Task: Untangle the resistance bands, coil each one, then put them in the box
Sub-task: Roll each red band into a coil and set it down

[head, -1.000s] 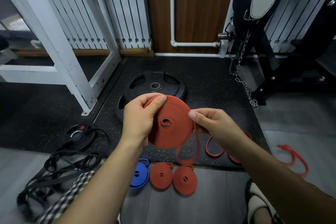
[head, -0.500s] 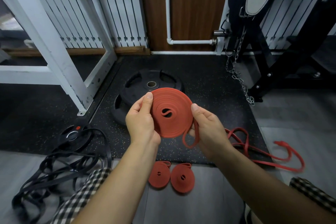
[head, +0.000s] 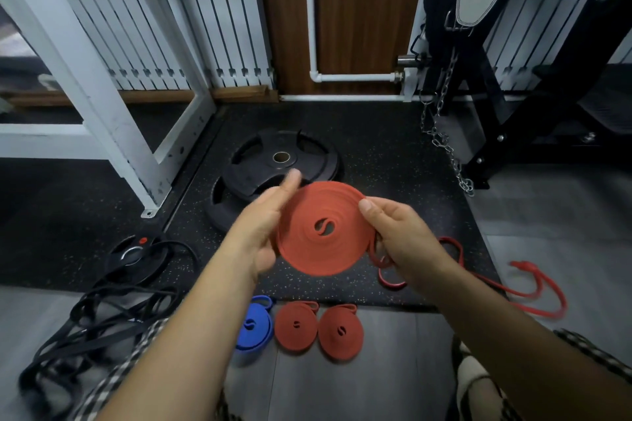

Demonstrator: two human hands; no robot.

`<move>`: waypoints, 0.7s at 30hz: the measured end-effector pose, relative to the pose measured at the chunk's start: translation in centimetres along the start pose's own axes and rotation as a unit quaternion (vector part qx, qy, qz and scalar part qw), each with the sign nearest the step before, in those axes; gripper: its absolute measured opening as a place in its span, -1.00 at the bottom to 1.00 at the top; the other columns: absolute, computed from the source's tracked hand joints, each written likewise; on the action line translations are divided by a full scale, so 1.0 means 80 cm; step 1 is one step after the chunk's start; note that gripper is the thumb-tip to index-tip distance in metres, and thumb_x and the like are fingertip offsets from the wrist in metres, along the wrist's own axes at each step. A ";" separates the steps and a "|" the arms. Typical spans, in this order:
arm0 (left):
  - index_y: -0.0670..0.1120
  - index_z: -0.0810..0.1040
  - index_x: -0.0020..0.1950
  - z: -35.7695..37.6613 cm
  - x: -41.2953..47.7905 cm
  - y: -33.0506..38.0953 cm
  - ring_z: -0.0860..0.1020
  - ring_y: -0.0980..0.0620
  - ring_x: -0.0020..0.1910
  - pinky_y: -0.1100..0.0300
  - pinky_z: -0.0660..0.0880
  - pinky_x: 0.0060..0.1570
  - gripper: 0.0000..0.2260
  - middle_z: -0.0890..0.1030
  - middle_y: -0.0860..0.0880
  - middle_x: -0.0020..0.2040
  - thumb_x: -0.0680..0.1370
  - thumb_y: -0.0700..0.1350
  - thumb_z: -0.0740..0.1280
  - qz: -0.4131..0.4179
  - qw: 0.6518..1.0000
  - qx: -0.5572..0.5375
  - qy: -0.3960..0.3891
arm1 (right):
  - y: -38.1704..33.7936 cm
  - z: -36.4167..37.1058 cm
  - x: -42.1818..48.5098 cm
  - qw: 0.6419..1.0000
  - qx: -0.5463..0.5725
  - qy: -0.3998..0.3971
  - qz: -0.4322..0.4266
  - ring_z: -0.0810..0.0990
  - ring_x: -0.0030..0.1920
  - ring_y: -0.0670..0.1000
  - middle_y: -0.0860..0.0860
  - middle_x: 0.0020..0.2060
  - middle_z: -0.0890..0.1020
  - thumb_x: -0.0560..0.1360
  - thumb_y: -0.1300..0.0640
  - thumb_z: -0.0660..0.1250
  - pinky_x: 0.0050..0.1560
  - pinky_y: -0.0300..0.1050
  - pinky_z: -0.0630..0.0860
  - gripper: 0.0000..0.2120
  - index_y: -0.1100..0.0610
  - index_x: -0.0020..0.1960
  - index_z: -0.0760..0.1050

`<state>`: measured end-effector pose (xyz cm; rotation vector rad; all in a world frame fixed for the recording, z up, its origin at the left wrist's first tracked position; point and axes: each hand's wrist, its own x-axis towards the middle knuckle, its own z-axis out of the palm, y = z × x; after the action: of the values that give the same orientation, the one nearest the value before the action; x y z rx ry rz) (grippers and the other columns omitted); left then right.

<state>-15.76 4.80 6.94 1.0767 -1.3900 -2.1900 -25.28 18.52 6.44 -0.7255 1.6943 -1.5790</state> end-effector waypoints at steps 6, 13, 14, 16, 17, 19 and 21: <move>-0.15 0.58 -0.14 0.027 -0.011 -0.034 0.59 0.02 -0.41 0.17 0.57 -0.32 -0.84 0.64 -0.06 -0.38 0.54 -0.09 0.30 0.001 0.994 -0.097 0.050 | 0.016 0.004 0.003 0.995 0.067 0.077 0.001 0.63 -0.17 -0.03 0.06 -0.22 0.68 0.62 0.03 0.06 -0.10 -0.09 0.53 -0.68 -0.03 -0.09 0.58; -0.18 0.56 -0.05 0.044 -0.016 -0.047 0.56 -0.04 -0.24 0.05 0.54 -0.11 -0.84 0.60 -0.13 -0.18 0.56 -0.10 0.28 0.021 0.981 -0.157 0.116 | 0.038 0.027 0.007 0.955 0.155 0.253 -0.004 0.43 -0.23 -0.07 -0.01 -0.21 0.46 0.60 0.16 0.06 -0.22 -0.14 0.40 -0.81 -0.02 -0.13 0.36; -0.18 0.56 -0.06 0.046 -0.016 -0.052 0.56 -0.05 -0.22 0.03 0.53 -0.07 -0.85 0.60 -0.13 -0.17 0.56 -0.11 0.28 0.019 0.979 -0.162 0.123 | 0.044 0.025 0.005 0.955 0.137 0.262 -0.014 0.41 -0.23 -0.06 -0.02 -0.21 0.44 0.61 0.14 0.06 -0.20 -0.12 0.38 -0.83 -0.03 -0.13 0.33; -0.18 0.56 -0.06 0.049 -0.014 -0.062 0.55 -0.07 -0.20 -0.03 0.52 0.01 -0.85 0.60 -0.14 -0.16 0.56 -0.12 0.27 0.009 0.974 -0.181 0.139 | 0.059 0.020 -0.001 0.957 0.112 0.265 -0.028 0.41 -0.23 -0.05 -0.01 -0.22 0.43 0.61 0.11 0.07 -0.20 -0.10 0.38 -0.85 -0.03 -0.11 0.33; -0.19 0.56 -0.03 0.051 -0.012 -0.068 0.55 -0.07 -0.21 -0.04 0.52 0.00 -0.84 0.59 -0.13 -0.17 0.56 -0.12 0.27 0.001 0.971 -0.190 0.147 | 0.067 0.017 -0.007 0.961 0.099 0.256 -0.036 0.42 -0.22 -0.04 0.00 -0.21 0.45 0.61 0.11 0.08 -0.21 -0.11 0.40 -0.85 -0.03 -0.10 0.35; -0.18 0.55 0.03 0.051 -0.007 -0.079 0.54 -0.06 -0.25 0.00 0.51 -0.08 -0.84 0.58 -0.13 -0.20 0.57 -0.12 0.27 -0.019 0.964 -0.210 0.162 | 0.082 0.010 -0.023 0.972 0.073 0.220 -0.039 0.48 -0.19 -0.04 0.01 -0.17 0.51 0.61 0.12 0.10 -0.21 -0.16 0.45 -0.85 -0.05 -0.05 0.41; -0.19 0.53 0.08 0.051 -0.002 -0.090 0.54 -0.05 -0.27 0.03 0.51 -0.14 -0.83 0.57 -0.13 -0.21 0.57 -0.12 0.27 -0.034 0.960 -0.216 0.173 | 0.092 -0.001 -0.038 0.982 0.058 0.177 -0.030 0.55 -0.20 -0.09 -0.03 -0.14 0.57 0.59 0.17 0.14 -0.27 -0.28 0.49 -0.86 -0.01 0.04 0.44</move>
<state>-17.87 10.85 1.71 1.2659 -0.6942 -2.0827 -23.05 21.69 -0.53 -0.4582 1.8205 -1.9213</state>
